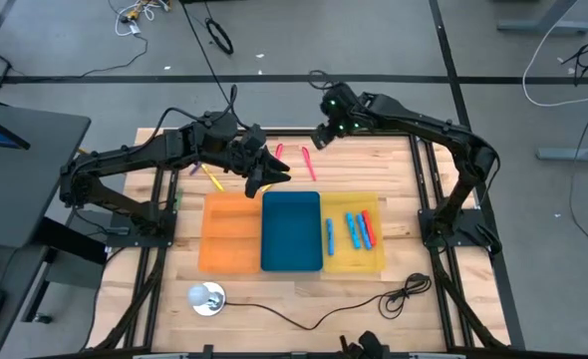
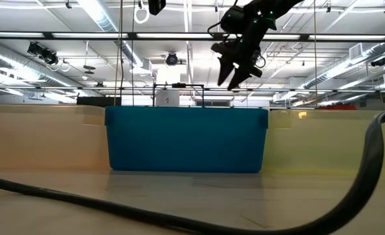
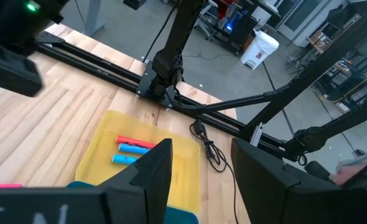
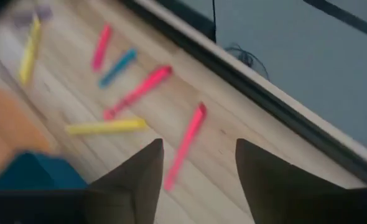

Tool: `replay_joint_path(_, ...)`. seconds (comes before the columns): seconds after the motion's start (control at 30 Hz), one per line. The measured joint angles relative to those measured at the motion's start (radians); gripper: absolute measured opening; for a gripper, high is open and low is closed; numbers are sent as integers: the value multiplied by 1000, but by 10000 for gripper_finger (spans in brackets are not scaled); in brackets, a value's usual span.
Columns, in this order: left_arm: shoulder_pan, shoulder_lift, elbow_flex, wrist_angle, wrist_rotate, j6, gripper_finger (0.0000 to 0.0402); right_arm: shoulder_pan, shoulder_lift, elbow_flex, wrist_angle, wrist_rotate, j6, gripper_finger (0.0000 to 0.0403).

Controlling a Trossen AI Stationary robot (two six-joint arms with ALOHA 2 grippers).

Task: Pick & Place Markers
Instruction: Put the right pink pen into the blue bin

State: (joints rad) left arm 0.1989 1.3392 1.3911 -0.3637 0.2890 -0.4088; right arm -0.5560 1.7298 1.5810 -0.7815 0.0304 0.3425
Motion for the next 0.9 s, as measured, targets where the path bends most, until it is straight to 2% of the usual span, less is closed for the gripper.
replay_joint_path(0.13, 0, 0, 0, 0, 0, -23, 172, 0, 0, 0, 63, -21, 153, 218)
replay_joint_path(0.23, 0, 0, 0, 0, 0, -33, 172, 0, 0, 0, 68, -41, 204, 219)
replay_joint_path(0.6, 0, 0, -1, 0, 0, -36, 172, 6, 1, 0, 64, -47, 217, 220)
replay_joint_path(0.9, 0, 0, -2, 0, 0, -54, 172, 37, 86, 2, 86, -12, 250, 220)
